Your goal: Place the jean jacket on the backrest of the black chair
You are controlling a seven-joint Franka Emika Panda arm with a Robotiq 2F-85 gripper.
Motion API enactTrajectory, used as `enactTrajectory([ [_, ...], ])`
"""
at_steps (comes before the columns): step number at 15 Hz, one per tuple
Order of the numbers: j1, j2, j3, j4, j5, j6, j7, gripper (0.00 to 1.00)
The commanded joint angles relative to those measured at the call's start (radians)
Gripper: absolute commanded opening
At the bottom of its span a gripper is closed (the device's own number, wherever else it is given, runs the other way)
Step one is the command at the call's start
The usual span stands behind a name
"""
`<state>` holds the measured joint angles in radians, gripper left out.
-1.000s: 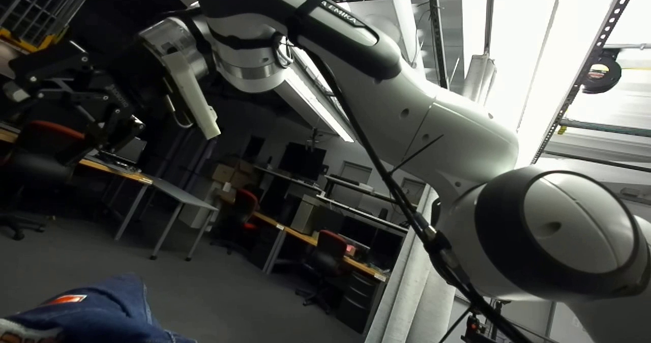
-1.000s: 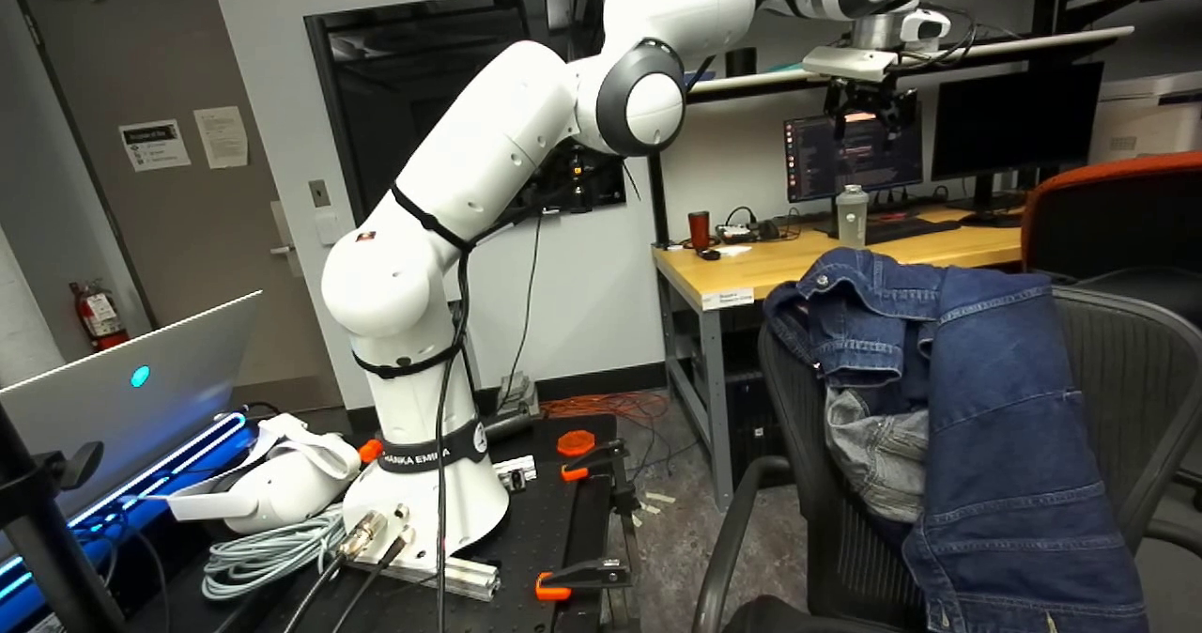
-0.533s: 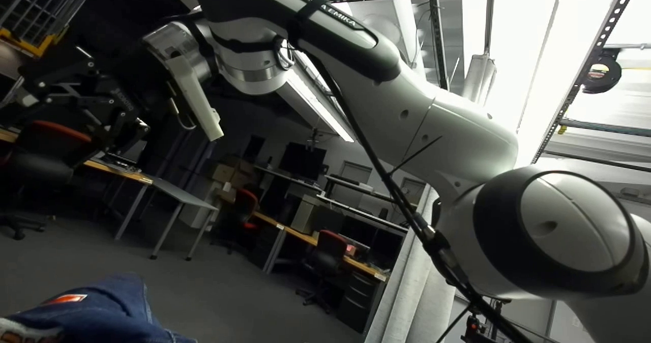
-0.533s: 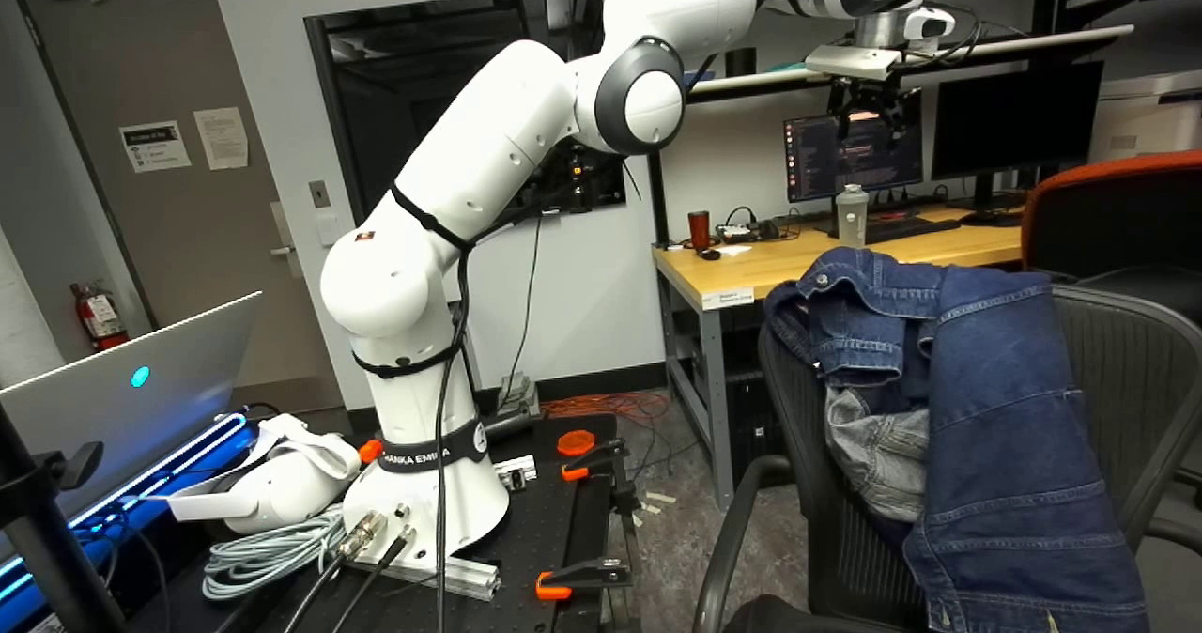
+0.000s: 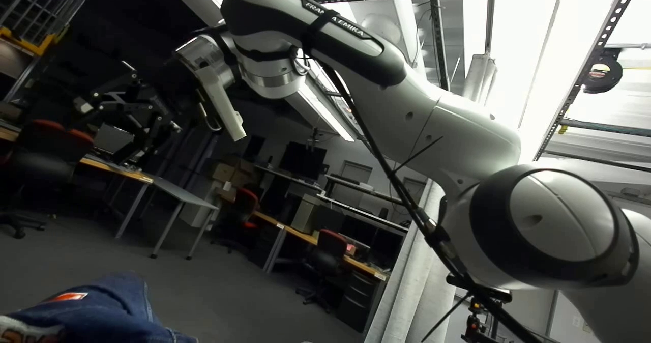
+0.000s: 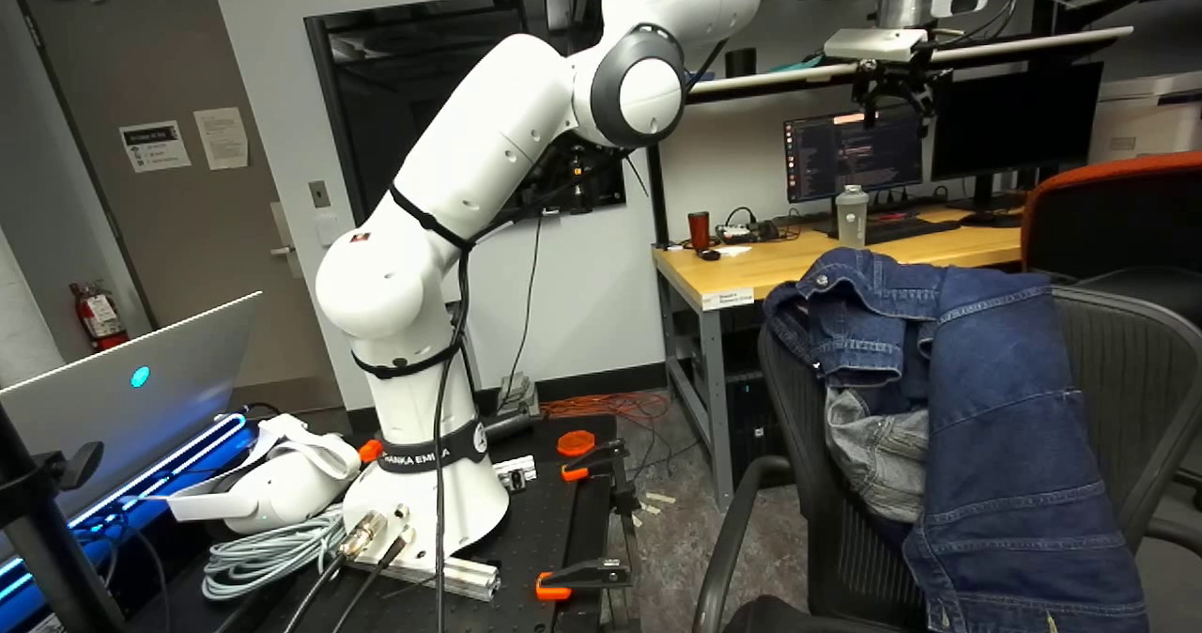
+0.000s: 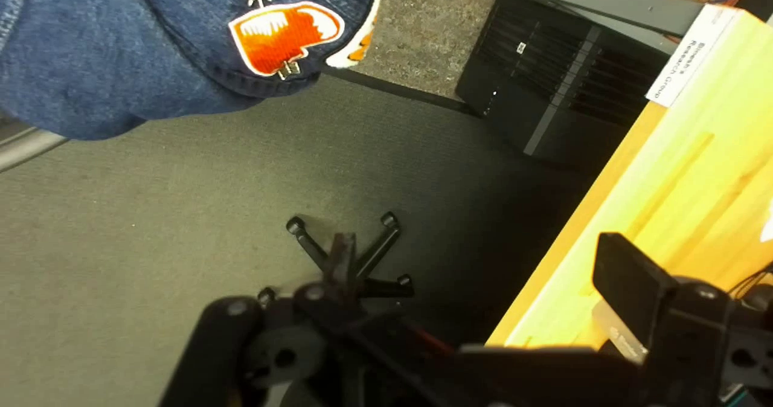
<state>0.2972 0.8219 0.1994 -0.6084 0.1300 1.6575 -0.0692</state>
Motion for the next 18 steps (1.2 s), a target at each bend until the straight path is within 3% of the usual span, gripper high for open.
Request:
enactTrajectory([
  [1,-0.021,-0.041,-0.015,-0.044,-0.004,0.003,0.015,1.00],
  [18,-0.033,-0.035,-0.027,-0.044,0.000,0.000,0.008,1.00],
])
